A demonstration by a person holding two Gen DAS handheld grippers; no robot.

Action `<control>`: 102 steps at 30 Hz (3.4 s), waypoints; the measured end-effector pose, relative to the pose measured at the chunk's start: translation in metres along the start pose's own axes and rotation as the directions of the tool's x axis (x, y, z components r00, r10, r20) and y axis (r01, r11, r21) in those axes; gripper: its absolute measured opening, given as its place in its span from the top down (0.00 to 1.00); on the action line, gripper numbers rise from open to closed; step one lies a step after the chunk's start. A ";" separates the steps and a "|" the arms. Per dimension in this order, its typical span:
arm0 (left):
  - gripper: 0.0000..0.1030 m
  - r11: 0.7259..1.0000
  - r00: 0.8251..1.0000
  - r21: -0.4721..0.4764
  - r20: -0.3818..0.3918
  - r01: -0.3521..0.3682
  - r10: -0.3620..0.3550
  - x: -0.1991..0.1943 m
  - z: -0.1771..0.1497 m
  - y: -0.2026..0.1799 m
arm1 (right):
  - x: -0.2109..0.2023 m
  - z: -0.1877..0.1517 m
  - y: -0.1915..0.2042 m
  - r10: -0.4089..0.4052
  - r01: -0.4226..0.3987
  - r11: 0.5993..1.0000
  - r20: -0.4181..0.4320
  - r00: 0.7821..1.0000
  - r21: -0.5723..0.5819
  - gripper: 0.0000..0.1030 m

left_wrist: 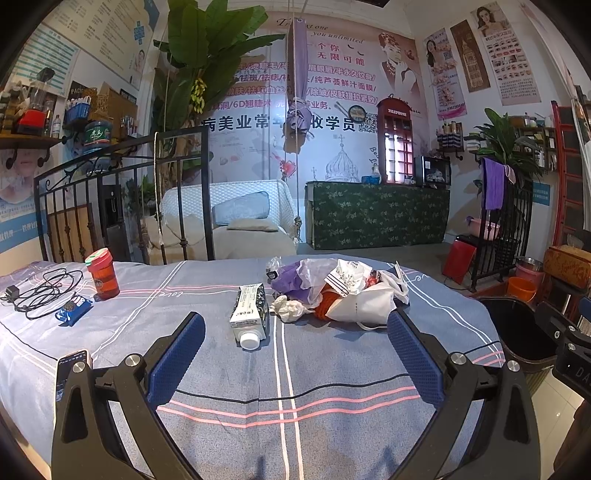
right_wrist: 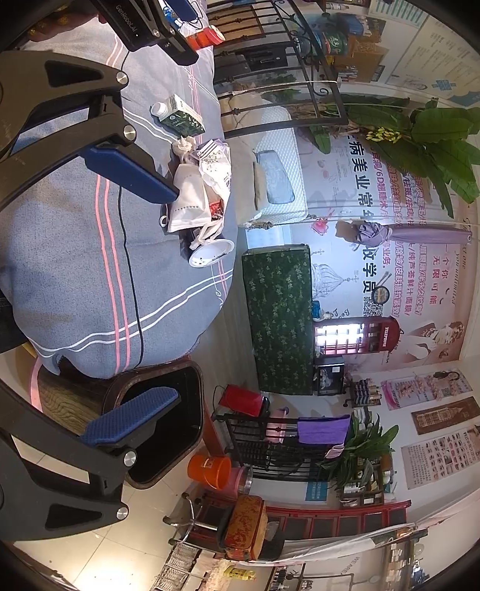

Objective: Collect trash

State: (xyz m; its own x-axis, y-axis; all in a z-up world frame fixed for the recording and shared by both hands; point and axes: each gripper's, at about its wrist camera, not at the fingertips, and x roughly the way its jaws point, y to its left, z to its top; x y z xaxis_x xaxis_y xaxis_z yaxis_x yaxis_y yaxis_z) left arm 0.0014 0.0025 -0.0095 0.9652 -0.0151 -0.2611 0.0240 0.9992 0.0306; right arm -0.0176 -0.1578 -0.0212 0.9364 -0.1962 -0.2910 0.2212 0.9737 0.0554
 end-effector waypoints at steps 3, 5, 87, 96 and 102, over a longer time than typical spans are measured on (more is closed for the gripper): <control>0.05 1.000 1.000 0.000 -0.003 -0.001 0.001 0.001 0.000 -0.001 | 0.000 0.000 0.000 -0.001 0.001 1.000 0.001 1.000 0.000 0.04; 0.05 1.000 1.000 -0.003 -0.006 -0.001 0.001 0.001 -0.001 0.000 | 0.001 0.000 -0.001 0.000 0.000 1.000 -0.002 1.000 0.003 0.04; 0.28 0.994 0.682 -0.105 -0.729 -0.021 -0.062 0.282 0.009 0.092 | 0.162 0.003 0.093 0.231 -0.349 0.917 -0.460 0.857 -0.191 0.05; 0.50 0.988 0.689 -0.154 -0.719 -0.021 -0.098 0.277 0.006 0.095 | 0.171 0.009 0.098 0.246 -0.362 0.914 -0.460 0.853 -0.182 0.05; 0.50 0.979 0.721 -0.201 -0.685 -0.042 -0.110 0.258 0.005 0.101 | 0.172 0.018 0.104 0.269 -0.376 0.911 -0.444 0.854 -0.170 0.05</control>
State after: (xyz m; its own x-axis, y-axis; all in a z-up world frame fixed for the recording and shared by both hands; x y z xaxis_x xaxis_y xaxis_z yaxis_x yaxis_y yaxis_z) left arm 0.2538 0.0995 -0.0687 0.5147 -0.0961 -0.8520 -0.0698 0.9857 -0.1533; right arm 0.1717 -0.0929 -0.0482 0.7385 0.1463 -0.6582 -0.1968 0.9804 -0.0028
